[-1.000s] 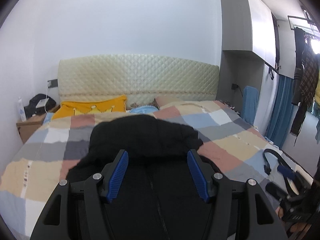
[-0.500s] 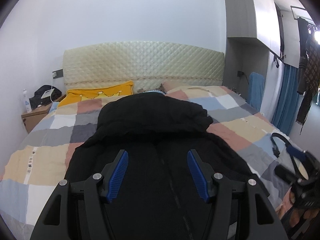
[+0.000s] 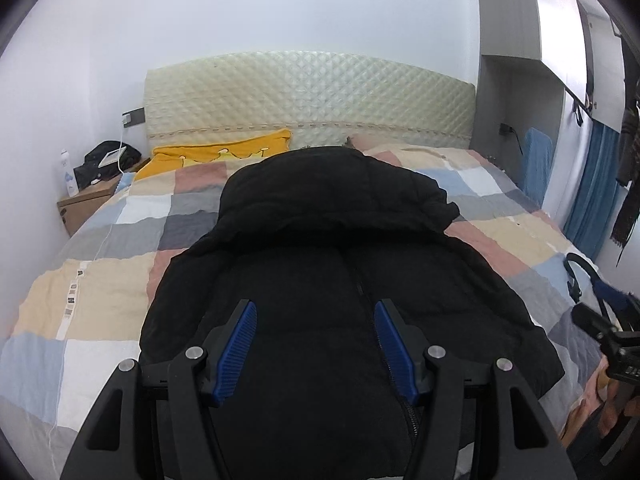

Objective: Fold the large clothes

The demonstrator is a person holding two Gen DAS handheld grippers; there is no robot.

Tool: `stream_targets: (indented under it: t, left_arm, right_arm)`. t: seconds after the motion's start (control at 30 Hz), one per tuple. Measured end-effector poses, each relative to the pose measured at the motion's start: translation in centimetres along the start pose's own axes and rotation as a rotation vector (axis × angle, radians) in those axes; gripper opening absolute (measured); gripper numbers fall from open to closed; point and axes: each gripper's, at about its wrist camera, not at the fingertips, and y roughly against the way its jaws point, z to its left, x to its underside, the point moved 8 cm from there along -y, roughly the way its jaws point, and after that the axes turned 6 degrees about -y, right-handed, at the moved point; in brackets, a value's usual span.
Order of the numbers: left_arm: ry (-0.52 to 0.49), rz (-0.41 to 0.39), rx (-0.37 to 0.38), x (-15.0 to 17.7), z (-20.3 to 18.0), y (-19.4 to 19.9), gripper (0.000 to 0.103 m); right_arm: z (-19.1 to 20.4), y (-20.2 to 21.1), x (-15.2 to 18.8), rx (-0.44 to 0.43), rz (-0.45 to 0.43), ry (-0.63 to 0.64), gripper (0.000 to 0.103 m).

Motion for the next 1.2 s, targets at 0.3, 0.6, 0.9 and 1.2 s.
stream_targets:
  t: [0.3,0.6,0.9,1.2]
  left_arm:
    - [0.027,0.068,-0.093,1.3,2.4,-1.2,0.061]
    - [0.169,0.203,-0.028,2.6,5.0,-5.0,0.061]
    - [0.172,0.130,0.017,-6.6,3.8,-11.0,0.061]
    - [0.153,0.011,0.081,-15.8,3.6,-20.7,0.061]
  right_arm:
    - [-1.8,-3.0,1.6,0.032,0.141,-0.065,0.103]
    - [-1.8,-5.0,1.8,0.043,0.198,-0.054,0.103]
    - [2.8,-11.0,-6.4,-0.050,0.066,0.036,0.095]
    - [5.6,-20.9,-12.4,-0.107,-0.022,-0.060,0.050]
